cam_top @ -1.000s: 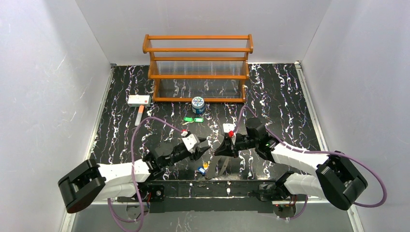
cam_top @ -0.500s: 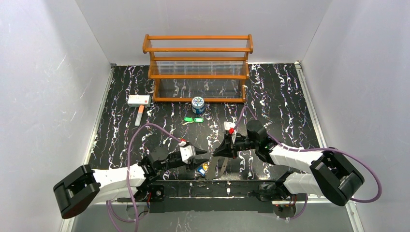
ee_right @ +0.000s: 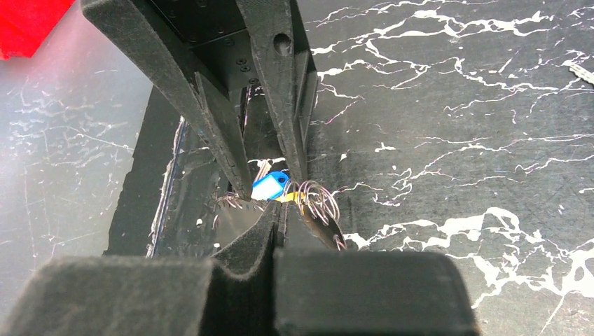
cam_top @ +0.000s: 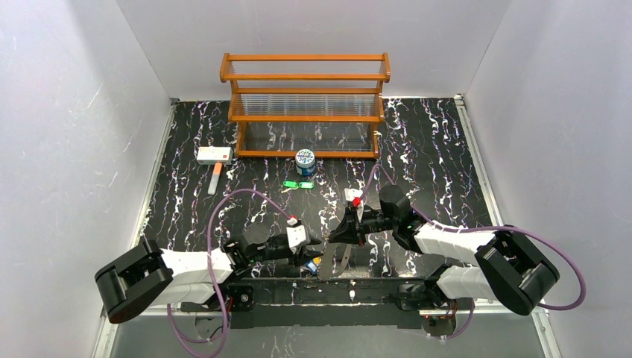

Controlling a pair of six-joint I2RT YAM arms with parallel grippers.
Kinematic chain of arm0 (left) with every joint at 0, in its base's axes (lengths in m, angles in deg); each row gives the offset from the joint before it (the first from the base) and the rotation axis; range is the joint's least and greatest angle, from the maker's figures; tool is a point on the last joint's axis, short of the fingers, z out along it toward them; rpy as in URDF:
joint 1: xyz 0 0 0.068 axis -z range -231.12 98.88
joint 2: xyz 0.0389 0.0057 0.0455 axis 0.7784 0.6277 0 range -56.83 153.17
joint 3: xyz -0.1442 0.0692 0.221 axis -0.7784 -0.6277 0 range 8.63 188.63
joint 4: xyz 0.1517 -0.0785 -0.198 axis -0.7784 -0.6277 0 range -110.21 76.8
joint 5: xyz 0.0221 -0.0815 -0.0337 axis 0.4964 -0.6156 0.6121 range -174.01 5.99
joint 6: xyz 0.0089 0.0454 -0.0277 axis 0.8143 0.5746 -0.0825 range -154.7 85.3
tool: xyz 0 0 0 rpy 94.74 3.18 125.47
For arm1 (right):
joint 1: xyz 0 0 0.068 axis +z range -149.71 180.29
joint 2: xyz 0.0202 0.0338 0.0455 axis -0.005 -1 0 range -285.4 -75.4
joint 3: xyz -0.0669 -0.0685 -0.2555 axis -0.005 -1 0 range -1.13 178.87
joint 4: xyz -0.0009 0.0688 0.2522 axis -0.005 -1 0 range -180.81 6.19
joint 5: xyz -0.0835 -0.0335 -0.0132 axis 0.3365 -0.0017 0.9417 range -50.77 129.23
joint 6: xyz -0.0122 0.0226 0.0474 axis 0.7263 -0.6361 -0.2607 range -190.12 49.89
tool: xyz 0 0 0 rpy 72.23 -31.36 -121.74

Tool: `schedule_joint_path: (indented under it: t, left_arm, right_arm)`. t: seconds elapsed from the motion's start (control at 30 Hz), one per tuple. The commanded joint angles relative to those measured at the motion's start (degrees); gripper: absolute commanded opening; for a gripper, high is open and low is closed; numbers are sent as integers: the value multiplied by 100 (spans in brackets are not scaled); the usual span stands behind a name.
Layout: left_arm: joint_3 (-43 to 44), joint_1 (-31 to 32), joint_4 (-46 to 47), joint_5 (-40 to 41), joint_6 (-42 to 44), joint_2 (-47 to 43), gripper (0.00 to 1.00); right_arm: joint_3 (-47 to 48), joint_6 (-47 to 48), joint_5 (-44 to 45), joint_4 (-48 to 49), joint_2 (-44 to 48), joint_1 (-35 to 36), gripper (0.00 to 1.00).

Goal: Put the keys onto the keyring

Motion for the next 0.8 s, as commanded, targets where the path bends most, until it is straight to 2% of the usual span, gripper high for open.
schedule_joint_path:
  t: [0.0, 0.17, 0.37, 0.67, 0.77]
  left_arm:
    - [291, 24, 234, -35, 165, 214, 35]
    - [485, 17, 439, -210, 127, 526, 34]
    - [417, 20, 614, -15, 169, 566, 33]
    - [303, 23, 700, -128, 285, 434, 9]
    - [309, 22, 691, -185, 294, 486, 6]
  right_arm:
    - [152, 8, -249, 219, -28, 26, 1]
    - [186, 68, -276, 117, 6, 28, 1]
    - [213, 221, -310, -74, 69, 27, 1]
    - [290, 278, -320, -154, 87, 30, 1]
    - [311, 270, -325, -163, 113, 34, 1]
